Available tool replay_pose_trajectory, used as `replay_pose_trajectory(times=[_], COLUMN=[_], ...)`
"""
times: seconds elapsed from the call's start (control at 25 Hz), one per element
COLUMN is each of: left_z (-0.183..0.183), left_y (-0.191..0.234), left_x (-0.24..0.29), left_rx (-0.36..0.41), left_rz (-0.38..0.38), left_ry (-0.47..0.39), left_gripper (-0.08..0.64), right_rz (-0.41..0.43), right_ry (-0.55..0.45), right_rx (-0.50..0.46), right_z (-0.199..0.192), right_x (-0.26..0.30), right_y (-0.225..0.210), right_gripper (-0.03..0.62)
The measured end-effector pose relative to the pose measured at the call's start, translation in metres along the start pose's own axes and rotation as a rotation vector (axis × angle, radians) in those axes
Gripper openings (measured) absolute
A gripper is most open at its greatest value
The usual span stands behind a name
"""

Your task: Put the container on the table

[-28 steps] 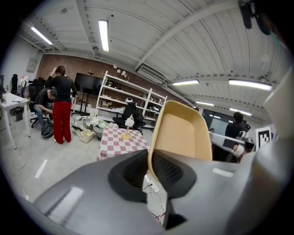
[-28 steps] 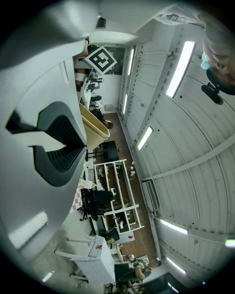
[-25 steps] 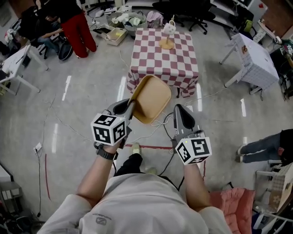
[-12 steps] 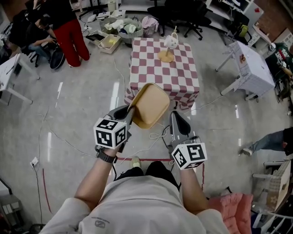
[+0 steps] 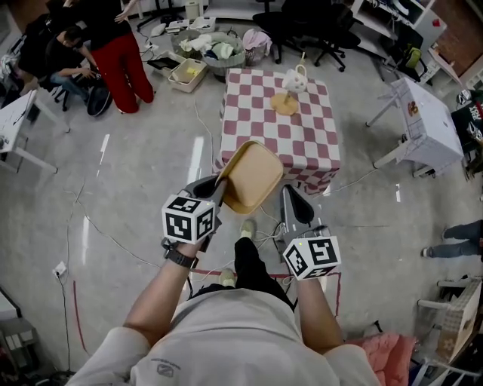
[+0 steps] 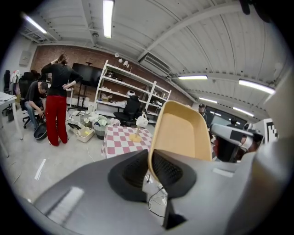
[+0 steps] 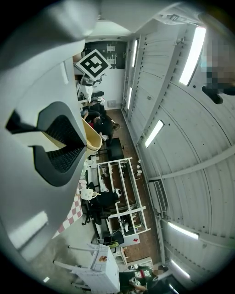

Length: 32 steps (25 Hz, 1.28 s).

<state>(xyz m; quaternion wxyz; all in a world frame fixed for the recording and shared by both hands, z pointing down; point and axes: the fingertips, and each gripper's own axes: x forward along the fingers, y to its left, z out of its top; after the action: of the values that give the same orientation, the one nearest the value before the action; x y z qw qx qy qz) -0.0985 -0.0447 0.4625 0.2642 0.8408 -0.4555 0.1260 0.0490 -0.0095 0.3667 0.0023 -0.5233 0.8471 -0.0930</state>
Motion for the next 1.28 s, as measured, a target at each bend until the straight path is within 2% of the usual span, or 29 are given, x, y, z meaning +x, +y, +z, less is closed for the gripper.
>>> replay_pose_trajectory(times=[0.36, 0.68, 0.92, 1.28], left_z=[0.032, 0.037, 0.027, -0.012], left_y=[0.050, 0.080, 0.099, 0.130], left_x=[0.088, 0.168, 0.215, 0.275], left_rx=[-0.018, -0.029, -0.039, -0.051], left_rz=[0.058, 0.111, 0.122, 0.114], left_ry=[0.054, 0.157, 0.215, 0.301], left_gripper=[0.031, 0.031, 0.032, 0.032], right_rz=[0.063, 0.103, 0.102, 0.058], right_ry=[0.016, 0.052, 0.101, 0.181], right_rx=[0.023, 0.079, 0.104, 0.111], right_z=[0.000, -0.015, -0.039, -0.085], right_x=[0.104, 0.174, 0.203, 0.236], right_y=[-0.052, -0.110, -0.136, -0.157], right_gripper=[0.009, 0.009, 0.009, 0.009])
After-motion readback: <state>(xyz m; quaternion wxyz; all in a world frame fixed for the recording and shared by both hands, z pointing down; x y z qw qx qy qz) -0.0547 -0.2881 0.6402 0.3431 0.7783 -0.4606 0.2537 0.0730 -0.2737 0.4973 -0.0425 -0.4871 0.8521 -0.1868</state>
